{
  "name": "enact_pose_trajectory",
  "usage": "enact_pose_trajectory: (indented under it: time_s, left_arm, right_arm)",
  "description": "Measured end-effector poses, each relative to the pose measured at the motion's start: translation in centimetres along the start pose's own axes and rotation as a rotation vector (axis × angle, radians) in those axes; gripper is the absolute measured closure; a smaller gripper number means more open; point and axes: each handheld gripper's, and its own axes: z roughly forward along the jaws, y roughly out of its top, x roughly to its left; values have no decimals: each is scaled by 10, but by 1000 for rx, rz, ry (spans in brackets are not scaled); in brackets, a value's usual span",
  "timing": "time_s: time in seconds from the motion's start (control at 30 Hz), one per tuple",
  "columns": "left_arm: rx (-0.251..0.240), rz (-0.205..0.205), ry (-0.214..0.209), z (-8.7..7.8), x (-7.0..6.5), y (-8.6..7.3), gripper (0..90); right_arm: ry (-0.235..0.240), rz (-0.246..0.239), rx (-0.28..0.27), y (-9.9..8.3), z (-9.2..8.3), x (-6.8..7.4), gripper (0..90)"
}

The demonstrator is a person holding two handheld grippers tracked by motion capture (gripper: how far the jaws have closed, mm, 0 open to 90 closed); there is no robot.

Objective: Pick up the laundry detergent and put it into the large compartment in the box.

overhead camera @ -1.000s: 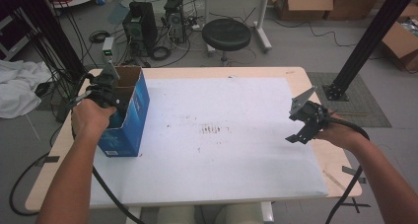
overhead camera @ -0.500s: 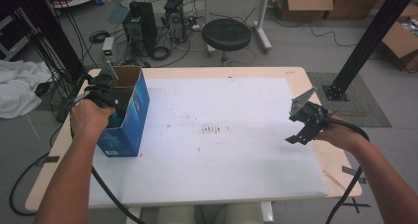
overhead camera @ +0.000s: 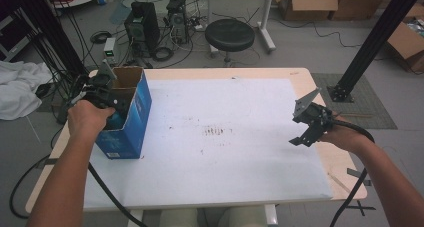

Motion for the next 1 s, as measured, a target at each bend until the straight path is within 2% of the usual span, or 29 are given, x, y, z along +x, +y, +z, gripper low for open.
enact_pose_trajectory:
  time_s: [0.67,1.0]
  left_arm:
    - [-34,3,-17,-18,3,-3,286]
    - [-34,16,-6,-32,3,-4,287]
  right_arm:
    - [-4,-6,-4,1,-4,2,168]
    - [-5,-10,-5,5,-5,2,168]
